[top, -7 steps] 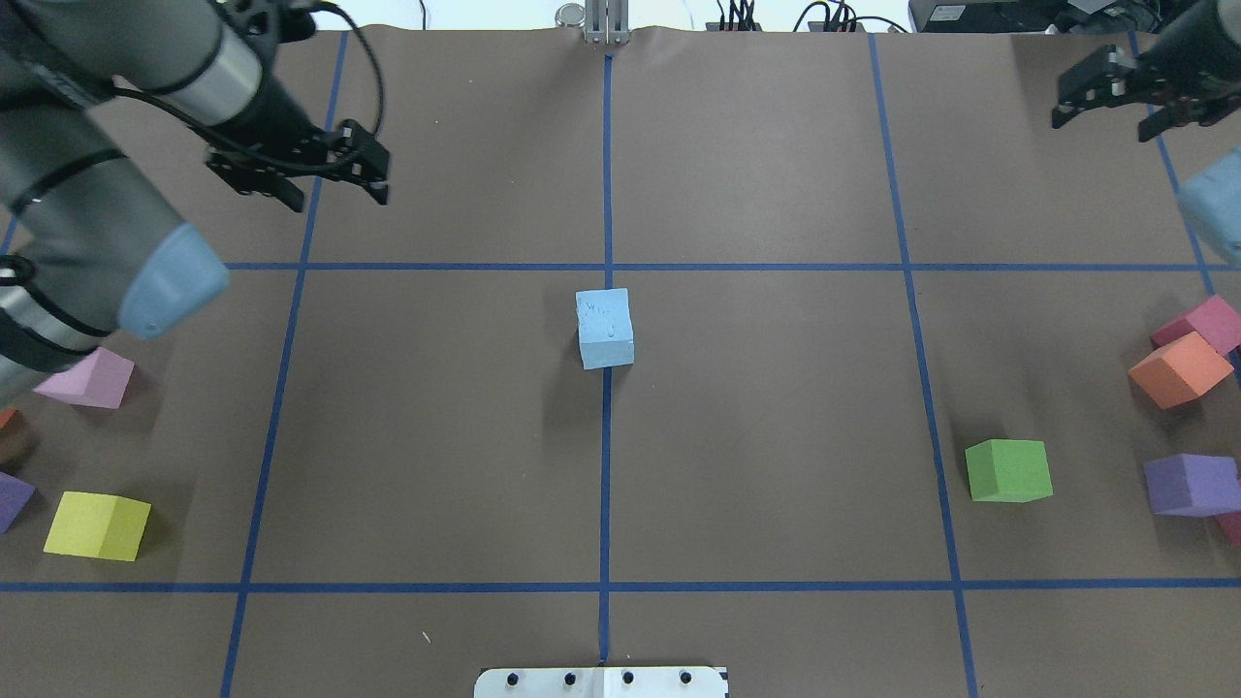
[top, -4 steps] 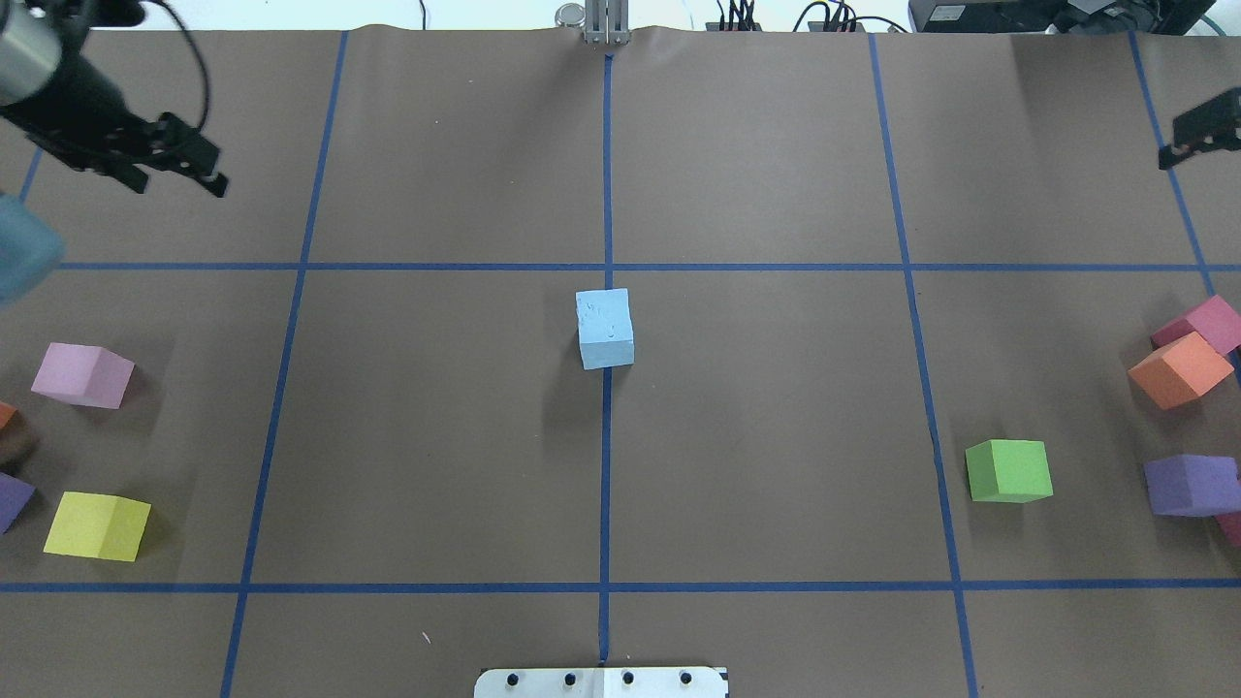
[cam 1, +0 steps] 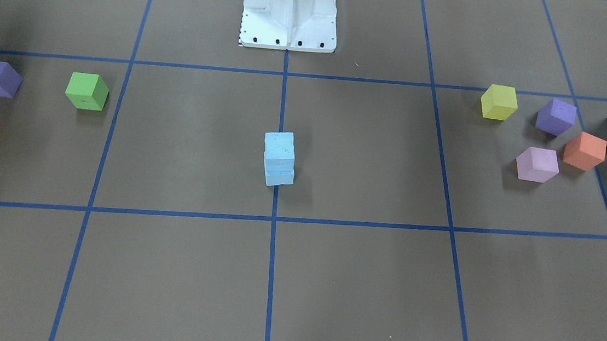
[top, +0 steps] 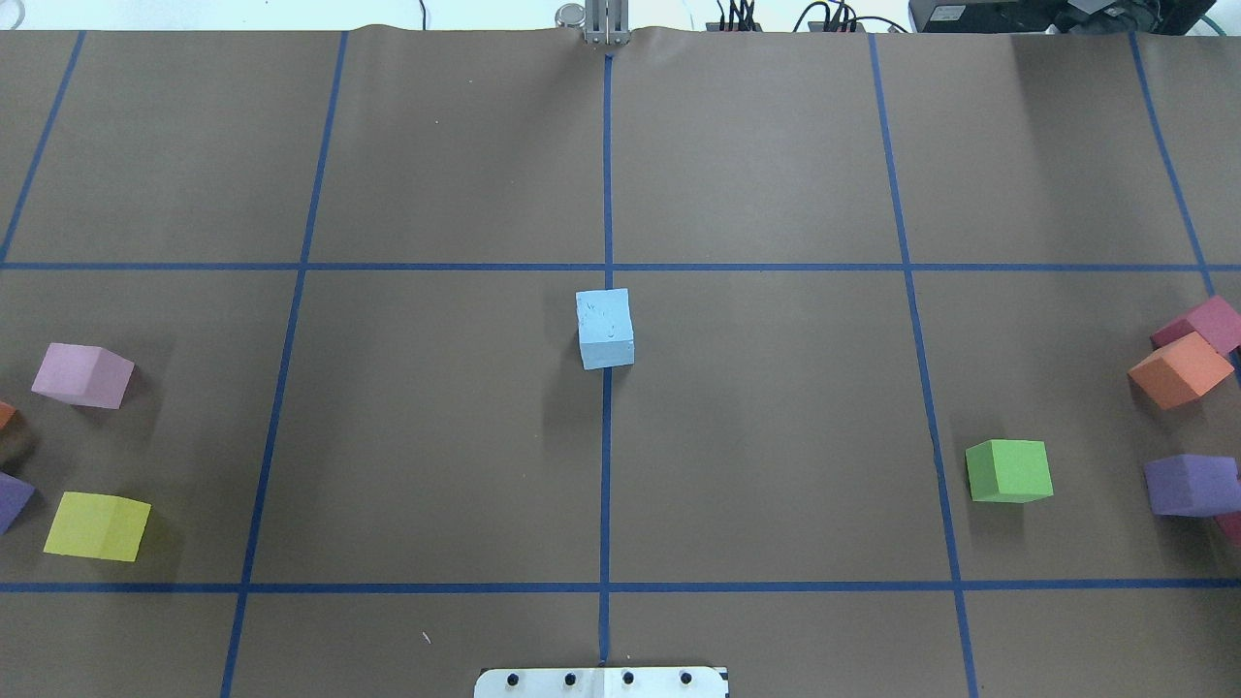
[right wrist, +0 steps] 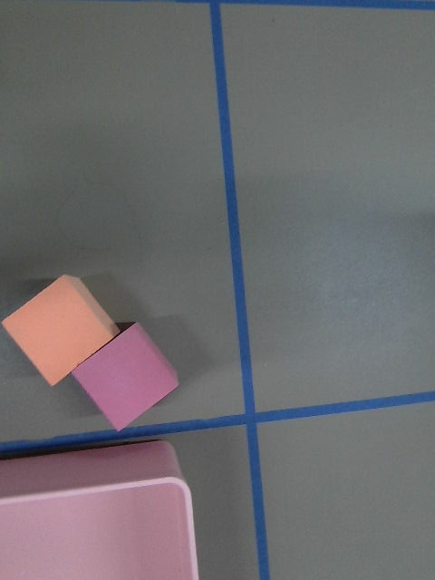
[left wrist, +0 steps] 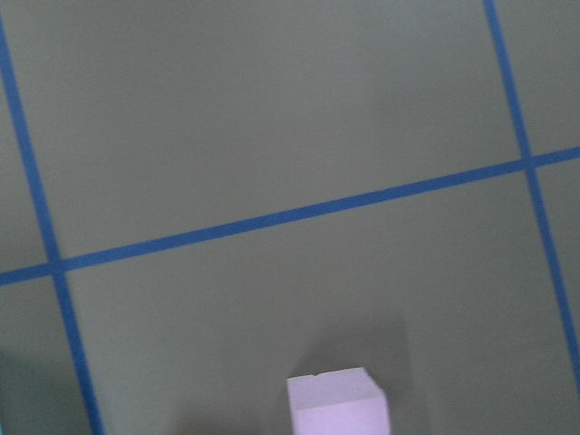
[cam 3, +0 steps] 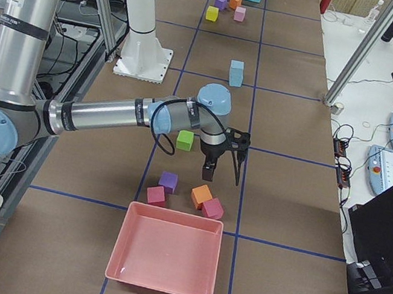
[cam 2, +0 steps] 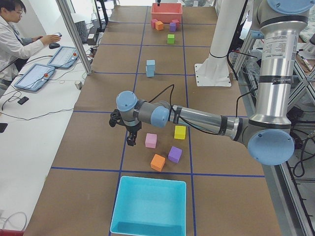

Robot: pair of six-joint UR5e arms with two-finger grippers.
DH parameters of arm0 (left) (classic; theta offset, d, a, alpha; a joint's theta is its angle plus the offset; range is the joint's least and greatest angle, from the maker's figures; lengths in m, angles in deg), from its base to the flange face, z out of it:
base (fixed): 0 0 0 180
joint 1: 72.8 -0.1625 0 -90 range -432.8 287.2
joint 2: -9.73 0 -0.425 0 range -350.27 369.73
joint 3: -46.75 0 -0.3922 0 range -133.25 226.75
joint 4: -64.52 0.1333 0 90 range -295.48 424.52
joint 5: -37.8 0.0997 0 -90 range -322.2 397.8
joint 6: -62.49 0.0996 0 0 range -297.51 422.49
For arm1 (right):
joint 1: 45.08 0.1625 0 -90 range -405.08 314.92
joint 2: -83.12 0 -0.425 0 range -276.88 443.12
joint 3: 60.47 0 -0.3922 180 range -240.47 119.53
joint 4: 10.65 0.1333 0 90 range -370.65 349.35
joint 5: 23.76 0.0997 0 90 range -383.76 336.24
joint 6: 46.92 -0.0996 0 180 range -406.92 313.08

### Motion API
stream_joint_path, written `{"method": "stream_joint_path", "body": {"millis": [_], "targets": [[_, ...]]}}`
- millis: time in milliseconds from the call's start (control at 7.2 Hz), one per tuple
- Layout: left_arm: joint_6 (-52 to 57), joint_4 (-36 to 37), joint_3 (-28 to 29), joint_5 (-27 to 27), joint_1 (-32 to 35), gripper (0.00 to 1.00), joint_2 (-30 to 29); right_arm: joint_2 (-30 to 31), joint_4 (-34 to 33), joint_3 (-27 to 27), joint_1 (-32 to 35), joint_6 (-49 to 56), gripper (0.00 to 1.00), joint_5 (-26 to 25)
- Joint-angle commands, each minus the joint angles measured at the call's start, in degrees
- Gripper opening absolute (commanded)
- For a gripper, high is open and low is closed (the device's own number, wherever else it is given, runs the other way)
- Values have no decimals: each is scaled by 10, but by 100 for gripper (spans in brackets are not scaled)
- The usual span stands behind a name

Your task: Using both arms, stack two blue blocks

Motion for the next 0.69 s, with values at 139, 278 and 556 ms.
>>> {"method": "stream_joint_path", "body": {"millis": [139,278,556], "targets": [[73,0,48,1,35,99,16,29,0,-4,0,5,100,9],[73,1,49,1,36,99,16,29,-1,-4,1,5,100,17],[69,1,49,2,36,99,16,28,-4,-4,1,5,100,18]]}}
